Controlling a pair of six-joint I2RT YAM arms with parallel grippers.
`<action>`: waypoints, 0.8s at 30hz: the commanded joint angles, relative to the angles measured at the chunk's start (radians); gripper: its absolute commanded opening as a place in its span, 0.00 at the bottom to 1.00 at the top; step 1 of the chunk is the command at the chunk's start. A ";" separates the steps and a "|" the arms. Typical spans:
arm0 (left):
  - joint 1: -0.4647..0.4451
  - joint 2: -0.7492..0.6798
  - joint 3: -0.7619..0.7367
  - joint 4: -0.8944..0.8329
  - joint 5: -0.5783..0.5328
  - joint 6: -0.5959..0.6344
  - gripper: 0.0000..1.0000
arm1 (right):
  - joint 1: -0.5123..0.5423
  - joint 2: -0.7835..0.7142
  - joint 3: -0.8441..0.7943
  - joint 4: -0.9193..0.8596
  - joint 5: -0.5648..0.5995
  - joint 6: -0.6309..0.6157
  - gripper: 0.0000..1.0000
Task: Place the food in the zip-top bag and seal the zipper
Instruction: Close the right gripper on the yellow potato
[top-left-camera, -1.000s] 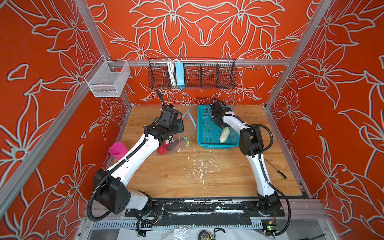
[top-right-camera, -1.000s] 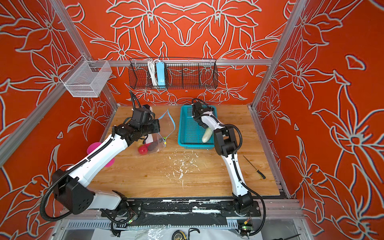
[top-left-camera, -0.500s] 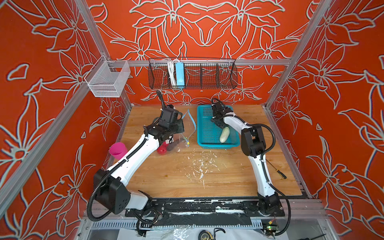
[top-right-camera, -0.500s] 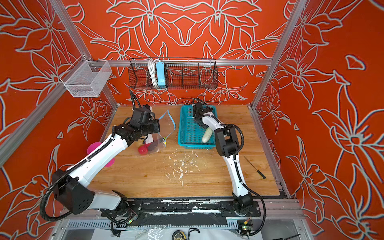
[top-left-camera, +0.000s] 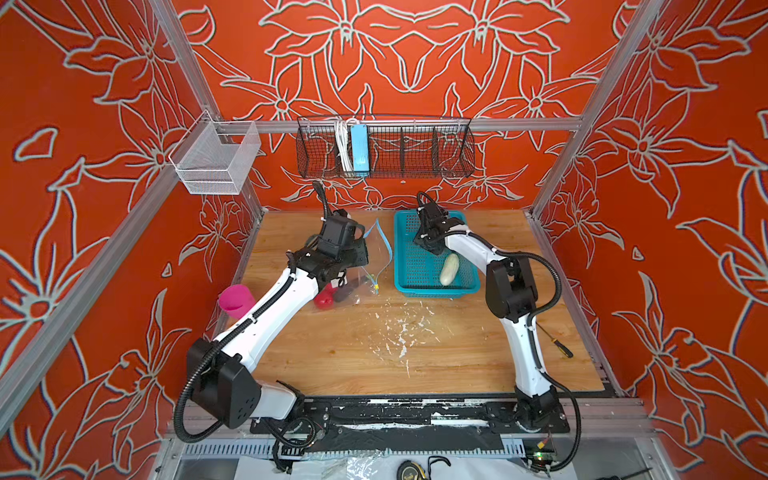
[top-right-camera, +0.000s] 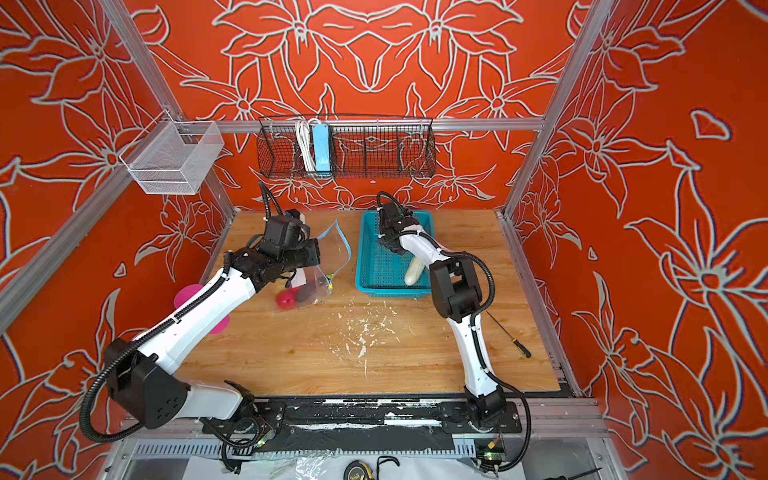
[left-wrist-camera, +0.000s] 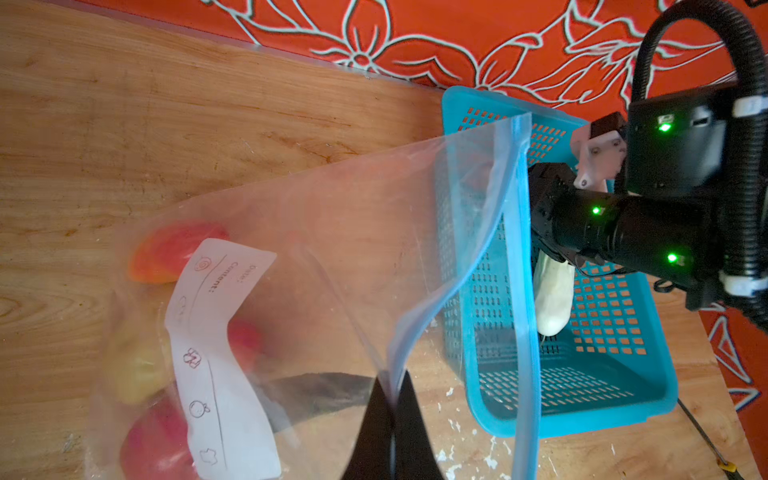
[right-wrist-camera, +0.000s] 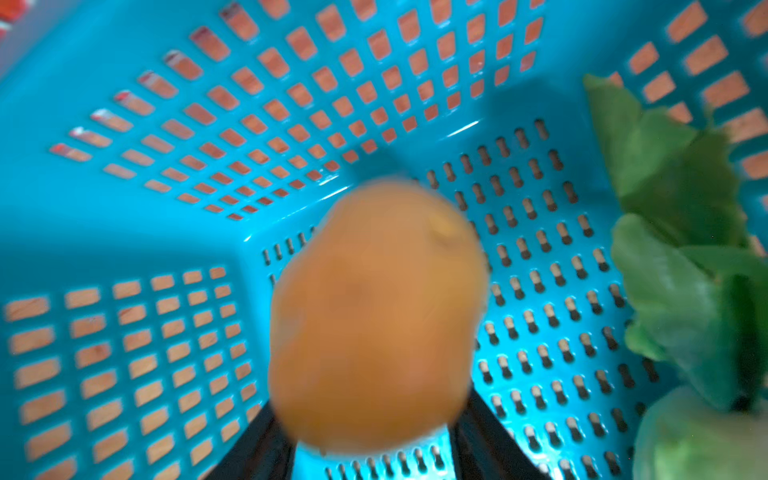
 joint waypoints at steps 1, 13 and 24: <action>0.004 -0.007 0.012 -0.007 0.007 -0.016 0.00 | -0.004 -0.043 -0.014 -0.005 -0.056 -0.022 0.52; 0.004 -0.020 0.011 -0.007 0.007 -0.014 0.00 | -0.016 0.006 0.153 -0.175 -0.049 -0.074 0.73; 0.004 -0.025 0.008 -0.004 0.010 -0.016 0.00 | -0.020 0.185 0.550 -0.448 0.123 -0.433 0.89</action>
